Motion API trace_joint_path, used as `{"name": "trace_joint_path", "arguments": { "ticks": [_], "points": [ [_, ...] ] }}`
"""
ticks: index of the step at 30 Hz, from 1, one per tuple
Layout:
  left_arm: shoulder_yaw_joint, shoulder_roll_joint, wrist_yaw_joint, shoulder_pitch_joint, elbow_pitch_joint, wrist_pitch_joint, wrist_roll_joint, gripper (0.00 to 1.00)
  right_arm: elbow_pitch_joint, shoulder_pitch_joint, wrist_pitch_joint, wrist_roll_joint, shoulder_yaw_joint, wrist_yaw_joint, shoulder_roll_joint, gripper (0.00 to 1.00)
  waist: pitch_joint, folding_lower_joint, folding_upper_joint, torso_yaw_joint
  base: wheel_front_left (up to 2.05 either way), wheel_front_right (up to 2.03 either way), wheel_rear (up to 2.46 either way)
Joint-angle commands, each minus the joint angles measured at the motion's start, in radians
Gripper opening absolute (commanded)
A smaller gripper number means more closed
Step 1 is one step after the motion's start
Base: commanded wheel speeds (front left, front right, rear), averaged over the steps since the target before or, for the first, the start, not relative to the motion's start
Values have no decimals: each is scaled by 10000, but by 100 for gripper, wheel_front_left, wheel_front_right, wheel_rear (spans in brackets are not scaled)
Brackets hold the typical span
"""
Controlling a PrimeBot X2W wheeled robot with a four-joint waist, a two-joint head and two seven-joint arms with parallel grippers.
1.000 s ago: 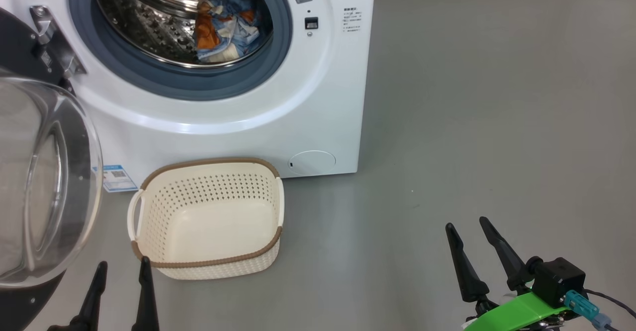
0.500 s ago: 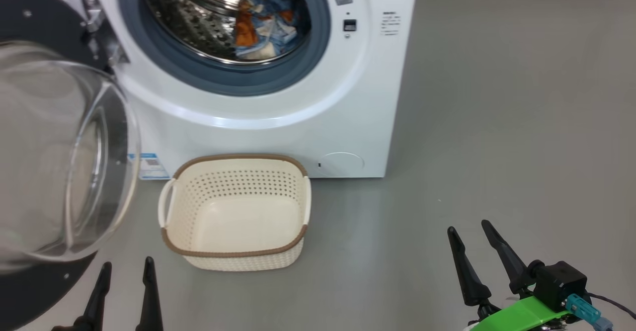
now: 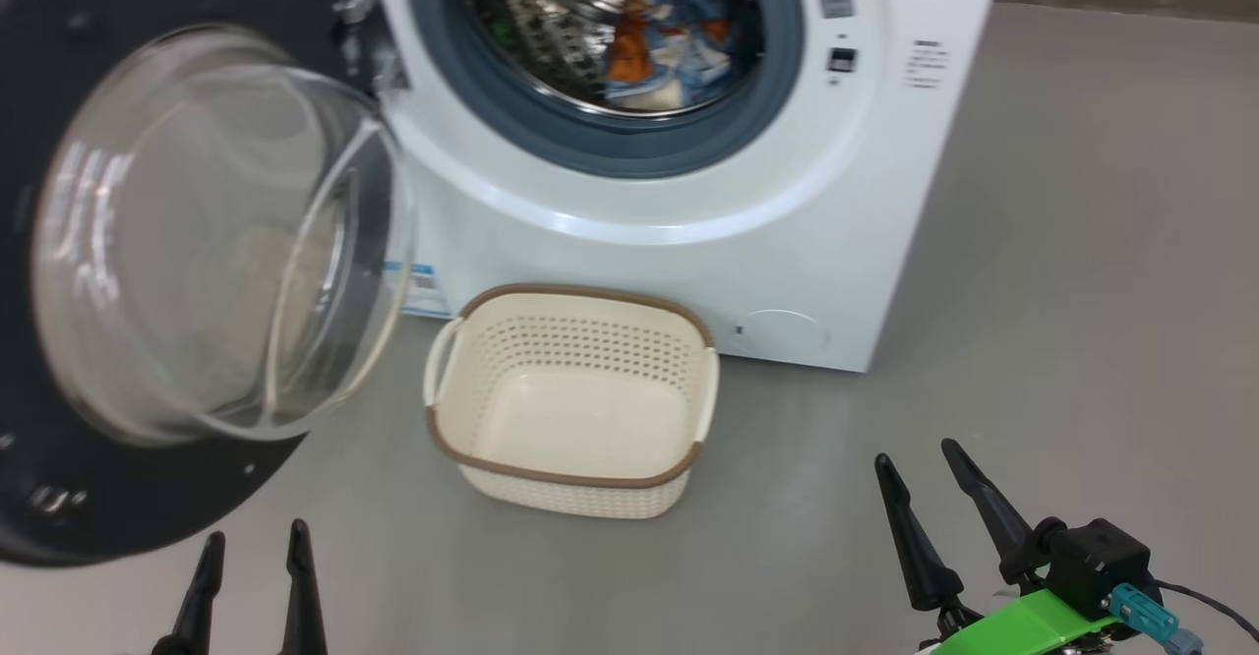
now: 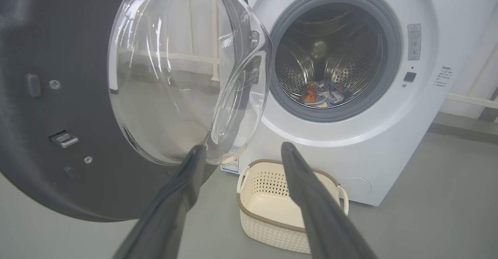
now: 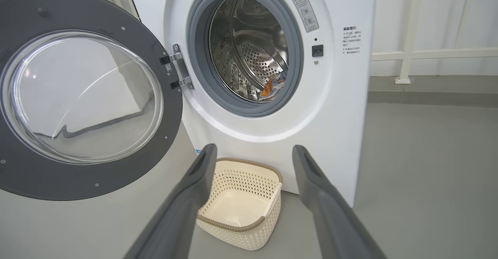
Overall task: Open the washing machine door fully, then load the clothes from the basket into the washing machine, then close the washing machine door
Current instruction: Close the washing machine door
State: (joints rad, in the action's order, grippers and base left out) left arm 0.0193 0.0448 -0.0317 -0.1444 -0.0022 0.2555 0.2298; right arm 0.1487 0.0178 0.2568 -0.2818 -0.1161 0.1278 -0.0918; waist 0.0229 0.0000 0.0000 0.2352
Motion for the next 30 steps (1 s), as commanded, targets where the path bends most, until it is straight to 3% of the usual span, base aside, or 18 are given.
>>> {"name": "trace_joint_path", "arguments": {
  "ticks": [1,12,30],
  "points": [
    [297,54,-95,172,-305,63,123,100,-217,92,49,70,-280,29,-74,100,113,0,0,774,0,0,0],
    [233,54,-295,189,-331,63,107,100,-210,199,49,141,-363,29,-100,100,207,0,0,1978,0,0,0],
    [307,54,-614,173,-388,63,271,100,-124,425,49,227,-527,29,-161,100,329,0,0,2857,0,0,0]
  ]
}}
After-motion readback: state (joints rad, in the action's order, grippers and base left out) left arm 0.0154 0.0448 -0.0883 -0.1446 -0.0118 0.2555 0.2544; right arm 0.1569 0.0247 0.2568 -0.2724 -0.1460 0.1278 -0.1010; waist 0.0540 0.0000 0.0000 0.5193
